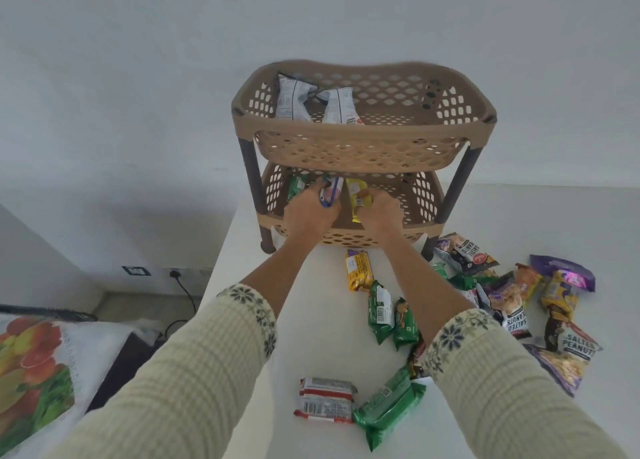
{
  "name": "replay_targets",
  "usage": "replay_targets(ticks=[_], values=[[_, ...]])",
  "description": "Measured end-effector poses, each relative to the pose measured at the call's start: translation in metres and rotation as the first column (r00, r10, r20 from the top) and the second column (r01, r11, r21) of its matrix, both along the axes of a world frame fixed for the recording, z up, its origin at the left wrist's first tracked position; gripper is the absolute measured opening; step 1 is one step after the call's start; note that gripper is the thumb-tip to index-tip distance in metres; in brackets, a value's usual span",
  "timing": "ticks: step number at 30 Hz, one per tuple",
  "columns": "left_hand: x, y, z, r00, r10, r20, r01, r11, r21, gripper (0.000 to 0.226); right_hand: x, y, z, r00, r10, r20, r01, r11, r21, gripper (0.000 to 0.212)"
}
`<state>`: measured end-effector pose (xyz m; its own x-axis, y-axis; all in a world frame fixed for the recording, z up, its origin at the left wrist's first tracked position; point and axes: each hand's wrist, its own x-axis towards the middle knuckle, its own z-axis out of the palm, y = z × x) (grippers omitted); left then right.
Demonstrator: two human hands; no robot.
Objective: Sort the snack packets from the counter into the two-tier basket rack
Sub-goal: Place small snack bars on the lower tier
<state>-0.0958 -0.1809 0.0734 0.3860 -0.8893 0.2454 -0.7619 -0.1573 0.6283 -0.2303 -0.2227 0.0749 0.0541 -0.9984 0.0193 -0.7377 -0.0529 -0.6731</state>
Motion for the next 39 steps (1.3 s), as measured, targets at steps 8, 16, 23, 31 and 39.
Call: replay_targets(ticks=[8, 16, 23, 31, 39], values=[[-0.016, -0.076, -0.03, 0.999, 0.01, 0.032, -0.02, 0.95, 0.312, 0.045, -0.024, -0.05, -0.025, 0.995, -0.034, -0.094, 0.042, 0.996, 0.084, 0.026], [-0.019, -0.105, -0.047, 0.991, -0.021, 0.132, -0.033, 0.919, 0.392, 0.039, -0.017, -0.086, -0.036, 0.981, 0.043, -0.191, -0.016, 0.99, 0.141, 0.03], [-0.012, -0.131, -0.05, 0.98, 0.012, 0.196, -0.08, 0.936, 0.342, 0.042, 0.001, -0.114, -0.04, 0.984, 0.008, -0.179, 0.011, 0.995, 0.101, 0.028], [-0.015, -0.13, -0.062, 0.964, -0.106, 0.244, -0.012, 0.899, 0.439, 0.027, -0.001, -0.119, -0.054, 0.932, 0.228, -0.282, -0.163, 0.958, 0.235, 0.038], [-0.019, -0.103, -0.046, 0.948, -0.159, 0.275, 0.027, 0.904, 0.427, 0.023, -0.015, -0.093, -0.04, 0.911, 0.292, -0.291, -0.241, 0.95, 0.199, 0.038]])
